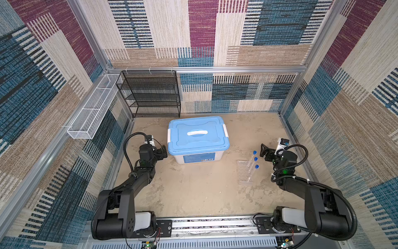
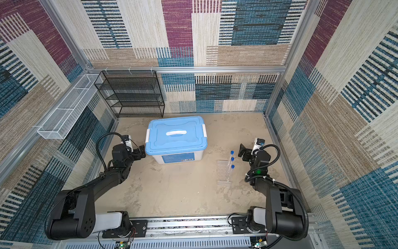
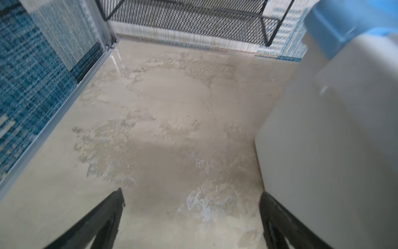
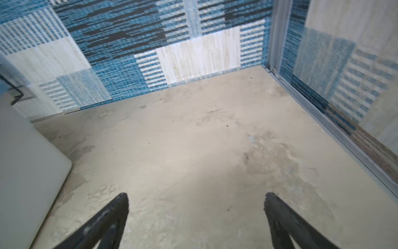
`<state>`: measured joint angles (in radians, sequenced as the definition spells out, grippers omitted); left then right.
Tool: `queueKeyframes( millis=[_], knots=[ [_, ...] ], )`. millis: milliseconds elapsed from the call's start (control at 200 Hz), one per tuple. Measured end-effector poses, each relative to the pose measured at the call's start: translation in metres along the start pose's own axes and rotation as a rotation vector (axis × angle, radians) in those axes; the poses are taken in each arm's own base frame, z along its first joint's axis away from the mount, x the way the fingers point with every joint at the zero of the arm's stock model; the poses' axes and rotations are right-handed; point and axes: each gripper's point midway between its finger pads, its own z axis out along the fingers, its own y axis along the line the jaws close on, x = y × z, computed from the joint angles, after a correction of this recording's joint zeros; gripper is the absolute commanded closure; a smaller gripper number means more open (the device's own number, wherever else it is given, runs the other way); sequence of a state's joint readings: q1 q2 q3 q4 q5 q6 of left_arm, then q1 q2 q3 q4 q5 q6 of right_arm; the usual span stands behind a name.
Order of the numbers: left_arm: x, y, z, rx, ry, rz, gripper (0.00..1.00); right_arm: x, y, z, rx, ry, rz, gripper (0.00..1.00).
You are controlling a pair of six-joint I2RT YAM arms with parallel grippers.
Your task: Organize the chemistry lab equipment
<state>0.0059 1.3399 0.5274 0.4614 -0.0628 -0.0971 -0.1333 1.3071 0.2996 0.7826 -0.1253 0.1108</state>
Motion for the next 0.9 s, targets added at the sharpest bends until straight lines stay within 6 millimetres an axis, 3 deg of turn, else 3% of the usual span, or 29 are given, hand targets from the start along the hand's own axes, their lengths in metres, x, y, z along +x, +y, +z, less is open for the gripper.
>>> queueKeyframes(
  millis=[260,391,506,656,721,811,896],
  knots=[
    [-0.02,-0.009,0.012,0.048,-0.065,0.036,0.01,0.001,0.006,0.001,-0.009,-0.076,-0.047,0.01],
    [-0.035,-0.011,0.005,0.049,-0.076,0.044,0.01,0.001,0.007,-0.001,-0.014,-0.098,-0.057,0.01],
    [-0.017,-0.009,0.003,0.044,-0.03,0.051,0.01,0.002,0.008,-0.003,-0.018,-0.11,-0.059,0.01],
    [-0.013,-0.008,0.005,0.03,0.006,0.063,0.01,-0.003,0.009,-0.004,-0.023,-0.136,-0.066,0.01],
    [0.003,-0.005,0.006,0.019,0.024,0.07,0.01,-0.003,0.012,-0.005,-0.031,-0.142,-0.072,0.01],
    [0.04,-0.001,0.007,0.013,0.096,0.082,0.01,0.006,0.016,-0.007,-0.038,-0.142,-0.088,0.01],
    [0.039,-0.002,0.009,0.016,0.073,0.092,0.01,0.022,0.015,-0.006,-0.035,-0.102,-0.09,0.01]
  ],
)
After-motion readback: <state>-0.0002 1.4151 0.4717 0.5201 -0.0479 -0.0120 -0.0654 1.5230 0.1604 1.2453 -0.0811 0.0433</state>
